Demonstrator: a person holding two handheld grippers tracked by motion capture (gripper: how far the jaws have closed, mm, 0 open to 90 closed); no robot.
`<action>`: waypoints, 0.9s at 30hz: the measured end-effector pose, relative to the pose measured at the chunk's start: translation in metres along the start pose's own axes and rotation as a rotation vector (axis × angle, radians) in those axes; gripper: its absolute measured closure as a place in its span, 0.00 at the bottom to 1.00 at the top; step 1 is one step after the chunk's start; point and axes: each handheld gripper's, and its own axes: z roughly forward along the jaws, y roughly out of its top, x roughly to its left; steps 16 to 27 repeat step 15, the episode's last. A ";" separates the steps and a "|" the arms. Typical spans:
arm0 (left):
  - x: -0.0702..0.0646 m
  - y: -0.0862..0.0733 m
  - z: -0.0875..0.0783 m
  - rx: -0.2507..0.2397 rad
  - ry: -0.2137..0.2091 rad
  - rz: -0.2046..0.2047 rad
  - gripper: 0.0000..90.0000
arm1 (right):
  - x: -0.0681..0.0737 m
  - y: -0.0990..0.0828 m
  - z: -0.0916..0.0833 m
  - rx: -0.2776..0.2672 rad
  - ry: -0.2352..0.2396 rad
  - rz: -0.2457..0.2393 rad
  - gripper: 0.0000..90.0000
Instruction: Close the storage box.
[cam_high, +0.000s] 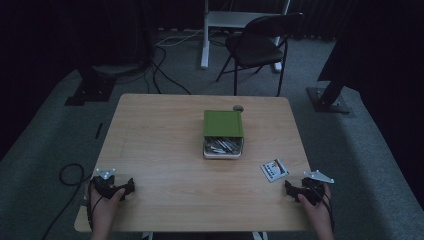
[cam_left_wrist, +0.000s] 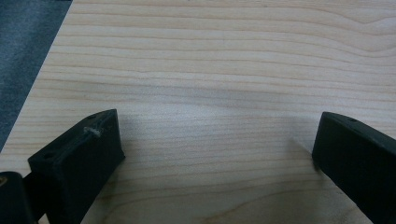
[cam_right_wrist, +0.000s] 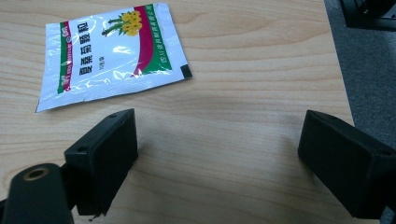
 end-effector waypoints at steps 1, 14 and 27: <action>0.000 0.000 0.000 0.000 0.004 -0.004 0.02 | 0.000 0.000 0.000 0.000 0.000 0.000 0.13; -0.003 0.003 0.003 0.007 0.044 -0.045 0.01 | 0.000 0.000 0.000 0.000 0.000 0.000 0.13; -0.003 0.003 0.003 0.006 0.046 -0.048 0.01 | 0.000 0.000 0.000 0.000 0.000 0.000 0.13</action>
